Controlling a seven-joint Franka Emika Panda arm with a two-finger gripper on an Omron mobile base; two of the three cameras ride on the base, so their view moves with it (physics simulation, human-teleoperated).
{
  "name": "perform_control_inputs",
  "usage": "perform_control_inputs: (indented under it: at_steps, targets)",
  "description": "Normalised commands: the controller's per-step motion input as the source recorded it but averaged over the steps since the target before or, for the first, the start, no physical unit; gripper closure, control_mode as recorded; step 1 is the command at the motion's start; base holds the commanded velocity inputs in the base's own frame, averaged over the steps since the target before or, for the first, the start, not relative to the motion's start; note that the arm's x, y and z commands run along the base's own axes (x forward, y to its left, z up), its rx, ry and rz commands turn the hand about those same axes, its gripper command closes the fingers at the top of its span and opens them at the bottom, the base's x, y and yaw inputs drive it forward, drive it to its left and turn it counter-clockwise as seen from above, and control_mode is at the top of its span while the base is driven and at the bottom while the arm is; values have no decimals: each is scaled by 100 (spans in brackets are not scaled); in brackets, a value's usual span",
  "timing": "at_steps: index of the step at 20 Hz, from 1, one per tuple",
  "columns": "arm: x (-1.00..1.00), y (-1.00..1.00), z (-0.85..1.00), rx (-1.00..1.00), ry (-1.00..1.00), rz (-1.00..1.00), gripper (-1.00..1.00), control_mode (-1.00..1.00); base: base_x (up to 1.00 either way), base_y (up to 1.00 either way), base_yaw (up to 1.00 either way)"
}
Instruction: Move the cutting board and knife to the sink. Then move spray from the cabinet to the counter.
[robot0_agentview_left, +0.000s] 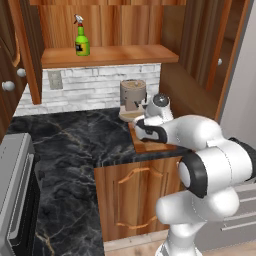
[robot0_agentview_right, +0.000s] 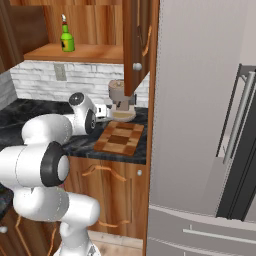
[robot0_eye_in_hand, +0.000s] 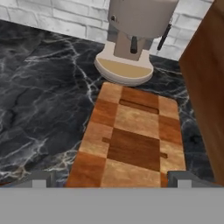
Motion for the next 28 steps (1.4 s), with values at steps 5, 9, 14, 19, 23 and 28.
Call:
perform_control_inputs:
  at_steps: [5, 9, 14, 19, 23, 28]
  targets:
    - [43, 0, -5, 0, 0, 0, -100, -100, 0, 0, 0]
    - [35, 0, -13, 0, 0, 0, -100, -100, 0, 0, 0]
    - [32, 0, -24, 0, 0, -1, -100, -100, 0, 0, 0]
    - [22, 0, -26, 2, 0, -2, -100, -100, 0, 0, 0]
    - [24, 0, -24, 1, 0, -2, -100, -100, 0, 0, 0]
    - [28, 0, -17, 0, 1, -3, -100, -100, 0, 0, 0]
